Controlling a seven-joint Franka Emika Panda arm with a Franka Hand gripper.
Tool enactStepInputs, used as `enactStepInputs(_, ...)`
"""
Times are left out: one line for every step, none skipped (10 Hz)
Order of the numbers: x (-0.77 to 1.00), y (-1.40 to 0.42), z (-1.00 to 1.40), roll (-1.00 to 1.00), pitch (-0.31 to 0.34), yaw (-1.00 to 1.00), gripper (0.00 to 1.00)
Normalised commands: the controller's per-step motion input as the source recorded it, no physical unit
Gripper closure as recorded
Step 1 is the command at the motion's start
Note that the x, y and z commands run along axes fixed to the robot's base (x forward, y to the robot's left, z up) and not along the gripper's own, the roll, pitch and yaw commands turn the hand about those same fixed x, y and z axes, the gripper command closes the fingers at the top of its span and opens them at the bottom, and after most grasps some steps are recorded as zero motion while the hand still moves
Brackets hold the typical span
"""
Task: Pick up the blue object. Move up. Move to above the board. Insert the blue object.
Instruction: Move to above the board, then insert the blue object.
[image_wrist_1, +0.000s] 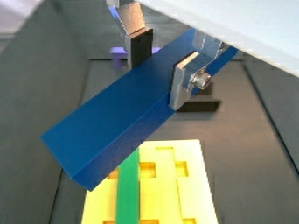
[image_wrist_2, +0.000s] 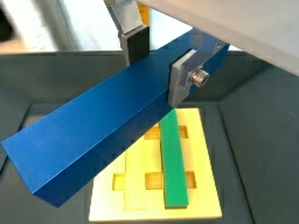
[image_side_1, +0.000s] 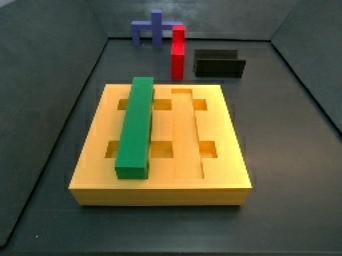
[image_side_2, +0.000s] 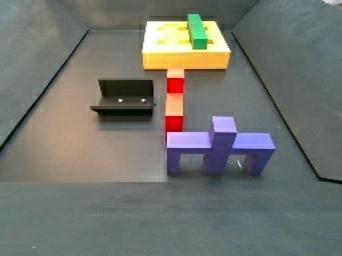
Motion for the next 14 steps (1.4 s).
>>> enactStepInputs(0.08, -0.06, 0.02, 0.03, 0.082, 1.00, 1.00)
enactStepInputs(0.07, -0.04, 0.02, 0.03, 0.094, 1.00, 1.00)
enactStepInputs(0.06, -0.04, 0.02, 0.04, 0.103, 1.00, 1.00)
enactStepInputs(0.06, -0.04, 0.02, 0.04, 0.120, 1.00, 1.00)
enactStepInputs(0.06, -0.03, 0.02, 0.05, 0.131, 1.00, 1.00)
enactStepInputs(0.06, -0.03, 0.02, 0.06, 0.160, 1.00, 1.00)
enactStepInputs(0.06, -0.03, 0.03, 0.07, 0.187, 1.00, 1.00)
enactStepInputs(0.07, -0.04, 0.03, 0.09, 0.235, 0.96, 1.00)
enactStepInputs(0.08, -0.04, 0.03, 0.09, 0.225, 0.79, 1.00)
enactStepInputs(0.08, -0.04, 0.03, 0.08, 0.188, 0.39, 1.00)
enactStepInputs(0.08, -0.04, 0.03, 0.08, 0.172, 0.28, 1.00)
enactStepInputs(0.00, -0.02, 0.00, 0.00, -0.003, 0.00, 1.00)
enactStepInputs(0.00, -0.13, -0.04, 0.02, -0.013, 0.00, 1.00)
enactStepInputs(0.00, -0.25, -0.68, 0.00, -0.087, 0.00, 1.00)
